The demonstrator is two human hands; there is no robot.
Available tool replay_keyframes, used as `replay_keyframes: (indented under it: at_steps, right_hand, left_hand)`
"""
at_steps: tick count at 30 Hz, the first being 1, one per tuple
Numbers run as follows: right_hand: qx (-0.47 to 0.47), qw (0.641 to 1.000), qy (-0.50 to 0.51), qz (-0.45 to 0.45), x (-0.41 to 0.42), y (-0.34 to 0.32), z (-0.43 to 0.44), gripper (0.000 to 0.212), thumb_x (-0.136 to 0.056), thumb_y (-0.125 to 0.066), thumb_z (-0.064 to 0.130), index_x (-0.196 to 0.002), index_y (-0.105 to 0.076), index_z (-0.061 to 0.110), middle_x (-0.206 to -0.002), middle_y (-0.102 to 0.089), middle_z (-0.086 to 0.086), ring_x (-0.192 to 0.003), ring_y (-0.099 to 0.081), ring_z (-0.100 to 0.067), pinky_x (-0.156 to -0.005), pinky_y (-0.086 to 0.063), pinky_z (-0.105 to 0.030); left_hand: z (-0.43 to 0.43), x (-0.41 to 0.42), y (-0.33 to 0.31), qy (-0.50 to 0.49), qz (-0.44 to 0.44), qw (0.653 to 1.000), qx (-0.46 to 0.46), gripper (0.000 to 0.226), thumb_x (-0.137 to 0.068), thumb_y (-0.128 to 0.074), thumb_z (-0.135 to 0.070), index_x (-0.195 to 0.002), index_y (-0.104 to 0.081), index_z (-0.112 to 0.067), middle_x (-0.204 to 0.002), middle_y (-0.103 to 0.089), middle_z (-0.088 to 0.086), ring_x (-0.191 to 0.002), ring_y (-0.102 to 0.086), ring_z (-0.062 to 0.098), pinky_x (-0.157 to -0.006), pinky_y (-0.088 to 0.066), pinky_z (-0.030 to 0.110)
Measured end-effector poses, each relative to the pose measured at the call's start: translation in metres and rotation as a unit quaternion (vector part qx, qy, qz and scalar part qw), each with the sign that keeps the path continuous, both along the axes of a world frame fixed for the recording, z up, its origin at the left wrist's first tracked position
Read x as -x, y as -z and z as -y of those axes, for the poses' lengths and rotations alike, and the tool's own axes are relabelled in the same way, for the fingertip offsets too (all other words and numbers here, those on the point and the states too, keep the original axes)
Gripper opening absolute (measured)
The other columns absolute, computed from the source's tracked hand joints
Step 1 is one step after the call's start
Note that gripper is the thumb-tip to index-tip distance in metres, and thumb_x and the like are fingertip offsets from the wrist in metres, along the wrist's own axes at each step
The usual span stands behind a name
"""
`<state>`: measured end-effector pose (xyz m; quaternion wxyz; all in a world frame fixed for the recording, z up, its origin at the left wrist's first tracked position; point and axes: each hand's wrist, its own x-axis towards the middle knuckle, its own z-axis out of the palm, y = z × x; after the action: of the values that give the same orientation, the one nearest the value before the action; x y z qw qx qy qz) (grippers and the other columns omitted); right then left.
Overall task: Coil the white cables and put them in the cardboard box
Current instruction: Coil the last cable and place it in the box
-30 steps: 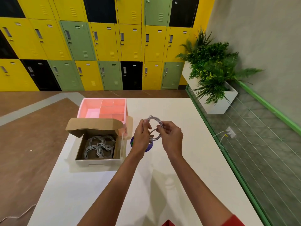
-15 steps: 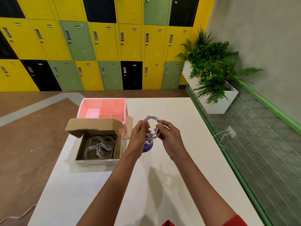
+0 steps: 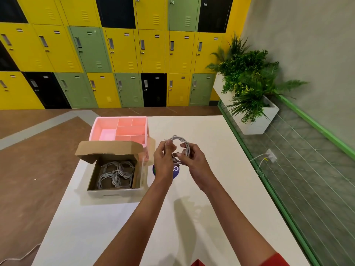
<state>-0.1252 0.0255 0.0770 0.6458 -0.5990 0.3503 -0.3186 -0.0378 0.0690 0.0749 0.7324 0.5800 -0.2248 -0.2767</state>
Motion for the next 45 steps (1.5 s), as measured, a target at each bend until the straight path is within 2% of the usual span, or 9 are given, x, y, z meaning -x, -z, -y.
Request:
replay_keyframes:
  at_steps: [4,9,17,21,26,31,35,41,45]
  right_hand:
    - [0.027,0.995,0.081,-0.05,-0.002,-0.001,-0.003,0.032,-0.082,-0.073,0.018,-0.11,-0.057,0.013,-0.102,-0.063,0.002,-0.099,-0.064,-0.019,-0.086,-0.057,-0.033]
    - [0.02,0.985,0.16,-0.061,-0.003,-0.002,-0.009,0.022,-0.081,-0.075,0.02,-0.088,-0.058,0.008,-0.078,-0.066,-0.006,-0.072,-0.071,-0.024,-0.075,-0.06,-0.04]
    - [0.128,0.96,0.084,-0.235,0.0,-0.013,-0.003,0.014,-0.09,-0.065,0.015,-0.083,-0.053,0.011,-0.089,-0.069,-0.012,-0.075,-0.07,-0.027,-0.072,-0.059,-0.042]
    - [0.155,0.948,-0.005,-0.277,0.009,-0.027,0.0,0.015,-0.095,-0.057,0.018,-0.091,-0.061,0.005,-0.085,-0.064,-0.007,-0.067,-0.062,-0.02,-0.053,-0.045,-0.019]
    - [0.145,0.946,-0.062,-0.282,0.013,-0.033,0.001,0.026,-0.102,-0.041,0.018,-0.098,-0.062,0.003,-0.074,-0.051,0.009,-0.058,-0.053,-0.006,-0.047,-0.039,-0.008]
    - [0.127,0.946,-0.094,-0.283,0.015,-0.033,-0.003,0.032,-0.104,-0.031,0.024,-0.077,-0.046,0.016,-0.07,-0.046,0.009,-0.061,-0.052,-0.009,-0.059,-0.046,-0.018]
    - [0.023,0.973,-0.092,-0.212,0.016,-0.04,0.0,0.035,-0.096,-0.036,0.01,-0.062,-0.043,0.014,-0.051,-0.051,0.01,-0.056,-0.05,-0.014,-0.074,-0.048,-0.033]
    - [-0.004,0.977,-0.073,-0.2,0.021,-0.038,0.004,0.034,-0.092,-0.039,0.012,-0.058,-0.036,0.015,-0.055,-0.045,0.001,-0.051,-0.046,-0.017,-0.058,-0.037,-0.027]
    - [-0.02,0.98,-0.073,-0.182,0.022,-0.037,0.006,0.033,-0.092,-0.04,0.012,-0.061,-0.029,0.018,-0.055,-0.026,0.004,-0.052,-0.022,-0.015,-0.055,-0.026,-0.027]
  left_hand:
    - [0.0,-0.002,-0.002,-0.024,0.003,0.999,0.022,0.026,-0.102,-0.04,-0.022,-0.083,-0.057,-0.018,-0.081,-0.064,0.0,-0.074,-0.064,0.006,-0.061,-0.052,0.017]
    - [0.002,-0.002,-0.006,-0.03,0.044,0.998,0.038,0.025,-0.103,-0.04,-0.021,-0.085,-0.056,-0.018,-0.081,-0.064,0.0,-0.068,-0.063,0.001,-0.06,-0.05,0.016]
    - [0.006,-0.001,0.004,-0.049,0.086,0.995,0.026,0.019,-0.101,-0.044,-0.023,-0.088,-0.057,-0.028,-0.107,-0.057,0.021,-0.087,-0.065,0.017,-0.066,-0.053,0.017]
    - [0.005,-0.005,0.004,-0.042,0.082,0.996,0.017,0.022,-0.102,-0.042,-0.021,-0.087,-0.057,-0.028,-0.102,-0.061,0.017,-0.089,-0.065,0.019,-0.067,-0.054,0.021]
    - [0.001,-0.008,-0.003,-0.006,0.088,0.996,0.019,0.02,-0.102,-0.04,-0.025,-0.09,-0.056,-0.023,-0.09,-0.064,0.003,-0.074,-0.069,0.009,-0.058,-0.052,0.034]
    - [-0.003,-0.013,-0.001,0.01,0.123,0.992,0.02,0.02,-0.102,-0.039,-0.023,-0.091,-0.056,-0.025,-0.085,-0.066,0.001,-0.067,-0.069,0.012,-0.053,-0.055,0.031]
    - [-0.004,-0.015,0.002,0.005,0.131,0.991,0.022,0.02,-0.102,-0.04,-0.022,-0.09,-0.056,-0.025,-0.088,-0.064,0.012,-0.065,-0.068,0.01,-0.05,-0.053,0.023]
    - [-0.004,-0.015,0.007,0.012,0.151,0.988,0.013,0.024,-0.101,-0.042,-0.023,-0.082,-0.055,-0.018,-0.068,-0.056,0.003,-0.058,-0.056,0.007,-0.058,-0.05,0.019]
    - [-0.003,-0.017,0.01,0.011,0.173,0.985,0.01,0.026,-0.102,-0.04,-0.017,-0.084,-0.052,-0.004,-0.063,-0.046,0.003,-0.049,-0.043,0.003,-0.048,-0.038,0.014]
